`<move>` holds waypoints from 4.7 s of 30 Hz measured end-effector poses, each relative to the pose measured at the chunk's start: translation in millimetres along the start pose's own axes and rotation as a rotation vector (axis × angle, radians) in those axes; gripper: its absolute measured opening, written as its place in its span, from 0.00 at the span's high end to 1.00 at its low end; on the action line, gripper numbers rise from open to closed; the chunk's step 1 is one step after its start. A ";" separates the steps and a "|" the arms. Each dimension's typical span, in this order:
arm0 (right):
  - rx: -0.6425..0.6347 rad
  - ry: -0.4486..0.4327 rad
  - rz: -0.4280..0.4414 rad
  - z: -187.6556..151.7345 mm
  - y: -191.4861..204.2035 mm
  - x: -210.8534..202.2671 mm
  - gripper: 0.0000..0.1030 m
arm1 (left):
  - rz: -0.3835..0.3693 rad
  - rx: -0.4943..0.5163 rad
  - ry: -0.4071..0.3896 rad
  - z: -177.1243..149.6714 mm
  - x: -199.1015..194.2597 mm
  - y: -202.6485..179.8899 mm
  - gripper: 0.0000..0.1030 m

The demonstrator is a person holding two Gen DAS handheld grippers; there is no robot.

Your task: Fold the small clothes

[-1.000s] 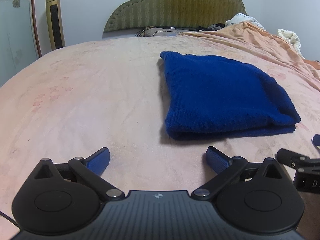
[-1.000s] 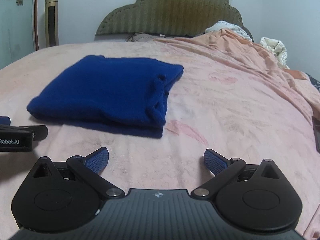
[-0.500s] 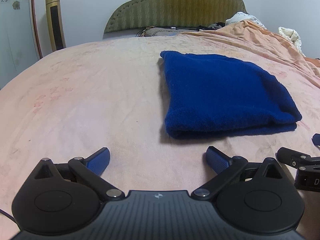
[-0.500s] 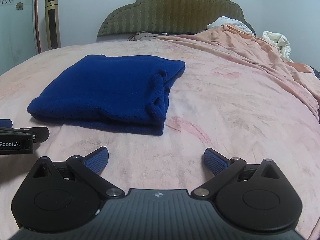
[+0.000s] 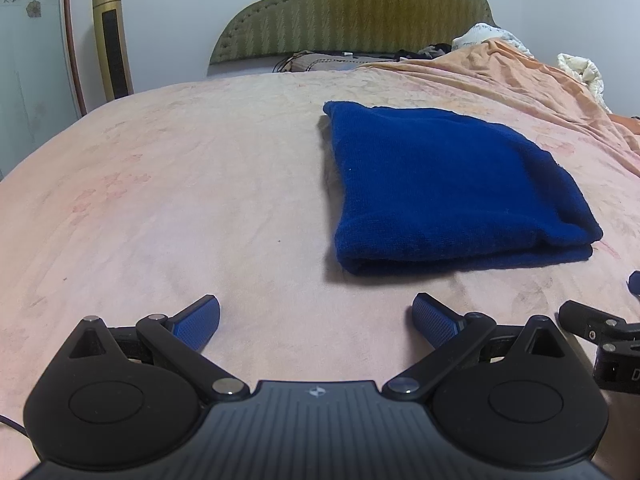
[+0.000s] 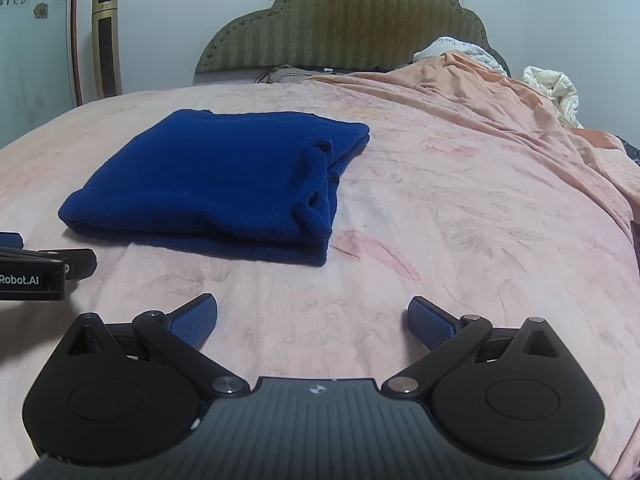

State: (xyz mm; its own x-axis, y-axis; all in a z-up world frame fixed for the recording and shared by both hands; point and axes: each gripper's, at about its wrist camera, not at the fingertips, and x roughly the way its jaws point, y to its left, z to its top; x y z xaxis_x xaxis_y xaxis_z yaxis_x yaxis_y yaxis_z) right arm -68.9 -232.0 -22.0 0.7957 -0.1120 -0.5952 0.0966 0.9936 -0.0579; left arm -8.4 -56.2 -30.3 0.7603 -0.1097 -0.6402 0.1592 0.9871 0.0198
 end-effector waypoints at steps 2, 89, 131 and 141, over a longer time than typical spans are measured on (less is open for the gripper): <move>-0.002 0.002 0.000 -0.1 1.2 -1.8 0.00 | -0.002 -0.003 0.001 0.1 0.6 1.0 0.00; -0.006 -0.014 0.047 10.5 14.8 -26.0 0.00 | 0.054 0.039 0.049 9.7 -13.5 5.6 0.00; -0.016 -0.006 0.056 7.3 16.3 -28.0 0.00 | 0.054 0.040 0.053 8.2 -15.3 5.4 0.00; -0.017 -0.008 0.058 8.8 17.0 -28.9 0.00 | 0.052 0.039 0.054 8.1 -15.1 6.2 0.00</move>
State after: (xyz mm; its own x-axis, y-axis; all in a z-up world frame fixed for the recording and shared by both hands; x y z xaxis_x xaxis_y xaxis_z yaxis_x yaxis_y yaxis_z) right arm -85.0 -212.1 1.2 0.8047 -0.0543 -0.5912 0.0403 0.9985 -0.0368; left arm -13.8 -49.4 -14.3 0.7331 -0.0508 -0.6782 0.1452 0.9859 0.0831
